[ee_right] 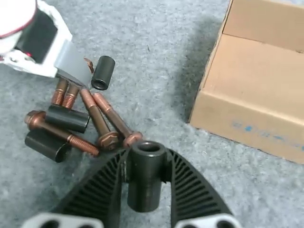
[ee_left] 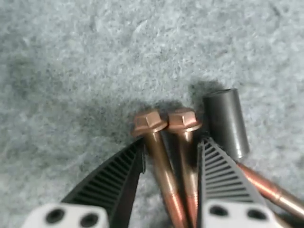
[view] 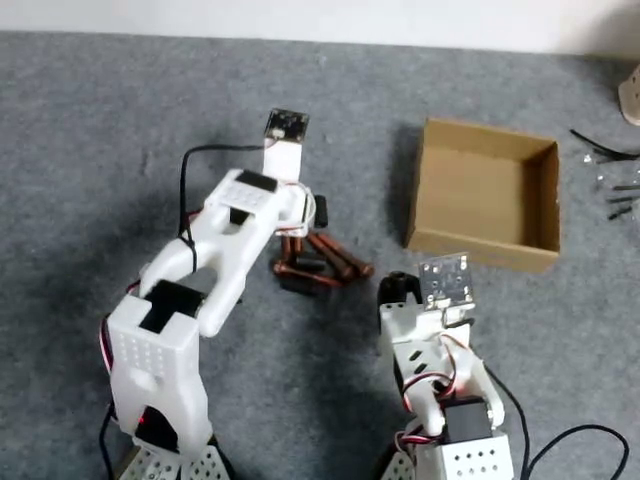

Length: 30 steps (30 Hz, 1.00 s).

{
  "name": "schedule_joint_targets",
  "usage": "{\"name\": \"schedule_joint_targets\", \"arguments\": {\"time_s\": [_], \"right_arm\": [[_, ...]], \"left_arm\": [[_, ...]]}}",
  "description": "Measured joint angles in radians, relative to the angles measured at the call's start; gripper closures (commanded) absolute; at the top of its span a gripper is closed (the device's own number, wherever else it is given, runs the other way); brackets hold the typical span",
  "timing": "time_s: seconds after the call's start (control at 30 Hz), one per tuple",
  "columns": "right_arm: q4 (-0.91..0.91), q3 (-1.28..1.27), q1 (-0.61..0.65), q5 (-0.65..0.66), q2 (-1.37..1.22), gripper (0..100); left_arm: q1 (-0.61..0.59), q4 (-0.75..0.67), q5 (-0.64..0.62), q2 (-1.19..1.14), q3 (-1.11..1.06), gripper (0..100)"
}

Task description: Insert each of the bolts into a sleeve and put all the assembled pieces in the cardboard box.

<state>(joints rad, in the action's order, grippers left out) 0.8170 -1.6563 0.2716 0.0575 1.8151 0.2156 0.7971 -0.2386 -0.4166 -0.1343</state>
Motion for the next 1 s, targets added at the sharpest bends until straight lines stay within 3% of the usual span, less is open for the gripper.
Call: {"name": "schedule_joint_targets", "arguments": {"time_s": [0.53, 1.0], "right_arm": [[0.000, 0.000, 0.000, 0.000, 0.000, 99.4], [0.000, 0.000, 0.000, 0.000, 0.000, 99.4]], "left_arm": [[-0.015, 0.086, -0.002, 0.002, 0.020, 83], [-0.029, 0.109, 0.021, 0.143, -0.055, 83]]}}
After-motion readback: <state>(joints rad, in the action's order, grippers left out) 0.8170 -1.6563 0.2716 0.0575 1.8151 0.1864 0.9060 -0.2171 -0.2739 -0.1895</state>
